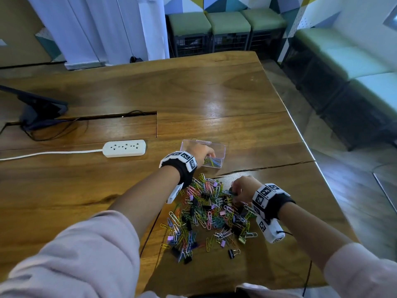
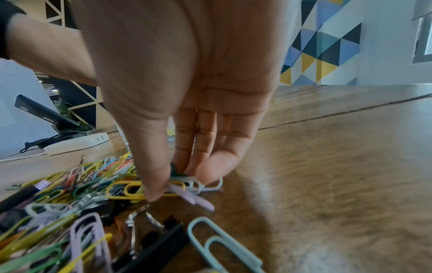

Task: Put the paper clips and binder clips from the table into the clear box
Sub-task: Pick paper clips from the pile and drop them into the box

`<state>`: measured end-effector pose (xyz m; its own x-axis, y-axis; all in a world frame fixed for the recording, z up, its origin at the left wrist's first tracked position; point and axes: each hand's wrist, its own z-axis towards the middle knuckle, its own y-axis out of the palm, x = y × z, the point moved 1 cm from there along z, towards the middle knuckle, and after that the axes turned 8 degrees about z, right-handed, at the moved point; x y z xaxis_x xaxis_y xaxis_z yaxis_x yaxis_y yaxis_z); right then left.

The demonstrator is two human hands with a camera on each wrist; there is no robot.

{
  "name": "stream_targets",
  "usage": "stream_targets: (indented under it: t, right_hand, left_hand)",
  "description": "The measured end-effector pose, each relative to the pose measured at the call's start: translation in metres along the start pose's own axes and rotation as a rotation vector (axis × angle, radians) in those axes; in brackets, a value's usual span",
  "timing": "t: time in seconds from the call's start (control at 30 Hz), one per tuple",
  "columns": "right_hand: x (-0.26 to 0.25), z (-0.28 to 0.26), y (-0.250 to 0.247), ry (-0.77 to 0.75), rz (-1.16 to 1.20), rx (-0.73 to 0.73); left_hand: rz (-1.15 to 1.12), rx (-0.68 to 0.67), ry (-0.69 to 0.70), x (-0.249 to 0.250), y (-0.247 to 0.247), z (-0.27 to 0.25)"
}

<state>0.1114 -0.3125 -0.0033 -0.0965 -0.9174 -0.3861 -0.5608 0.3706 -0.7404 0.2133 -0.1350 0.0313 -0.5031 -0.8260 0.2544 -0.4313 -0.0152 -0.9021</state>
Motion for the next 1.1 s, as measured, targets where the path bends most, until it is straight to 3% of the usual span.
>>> stream_targets:
  t: [0.17,0.43,0.83,1.1]
  right_hand:
    - [0.006,0.0,0.001,0.013,-0.011,-0.013]
    - [0.009,0.001,-0.005,0.058,0.096,-0.012]
    - [0.016,0.009,-0.007,0.056,0.11,0.005]
    - [0.013,0.008,-0.015,0.04,0.117,0.03]
  left_hand:
    - [0.039,-0.069,0.015,0.002,0.002,-0.001]
    - [0.128,-0.01,0.008,0.002,-0.003,0.0]
    - [-0.117,0.1,-0.037,0.0,-0.001,-0.003]
    - [0.058,0.016,0.05,0.004,0.004,-0.005]
